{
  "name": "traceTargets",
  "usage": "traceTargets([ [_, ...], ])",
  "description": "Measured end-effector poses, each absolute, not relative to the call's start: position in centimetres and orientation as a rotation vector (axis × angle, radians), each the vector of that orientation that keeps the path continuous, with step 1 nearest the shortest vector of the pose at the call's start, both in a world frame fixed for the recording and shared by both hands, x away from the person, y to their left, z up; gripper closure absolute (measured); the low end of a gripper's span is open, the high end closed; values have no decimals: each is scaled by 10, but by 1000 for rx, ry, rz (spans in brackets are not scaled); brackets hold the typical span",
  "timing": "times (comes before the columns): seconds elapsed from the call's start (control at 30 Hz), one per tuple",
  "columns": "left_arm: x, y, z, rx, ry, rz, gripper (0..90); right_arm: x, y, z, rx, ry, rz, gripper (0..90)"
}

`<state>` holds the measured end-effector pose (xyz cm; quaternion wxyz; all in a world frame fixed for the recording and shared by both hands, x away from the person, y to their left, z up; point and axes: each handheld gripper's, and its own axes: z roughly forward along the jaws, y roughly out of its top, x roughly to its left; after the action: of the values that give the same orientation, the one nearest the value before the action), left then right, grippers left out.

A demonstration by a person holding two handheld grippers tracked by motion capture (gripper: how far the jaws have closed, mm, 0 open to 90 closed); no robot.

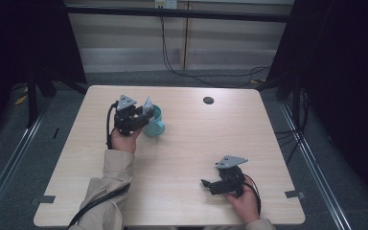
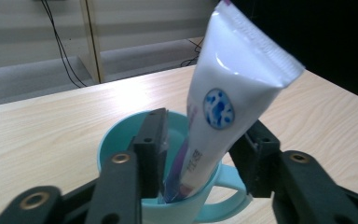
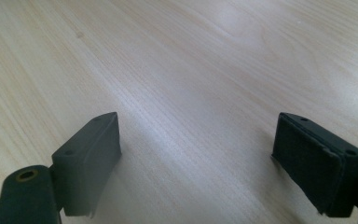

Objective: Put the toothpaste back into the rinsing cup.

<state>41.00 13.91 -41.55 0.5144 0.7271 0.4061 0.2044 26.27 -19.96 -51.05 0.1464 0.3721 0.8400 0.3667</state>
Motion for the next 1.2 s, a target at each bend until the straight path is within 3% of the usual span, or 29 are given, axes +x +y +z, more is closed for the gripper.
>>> traceTargets([
  [0.4,409,140,-414,1751,984,493,321,263,-200,-511,1070,2418,1056,142],
  [0.57,406,142,-414,1756,980,490,267,263,-200,-511,1071,2418,1056,142],
  [1.2,387,155,-420,1774,959,461,195,263,-200,-511,1071,2417,1055,143],
])
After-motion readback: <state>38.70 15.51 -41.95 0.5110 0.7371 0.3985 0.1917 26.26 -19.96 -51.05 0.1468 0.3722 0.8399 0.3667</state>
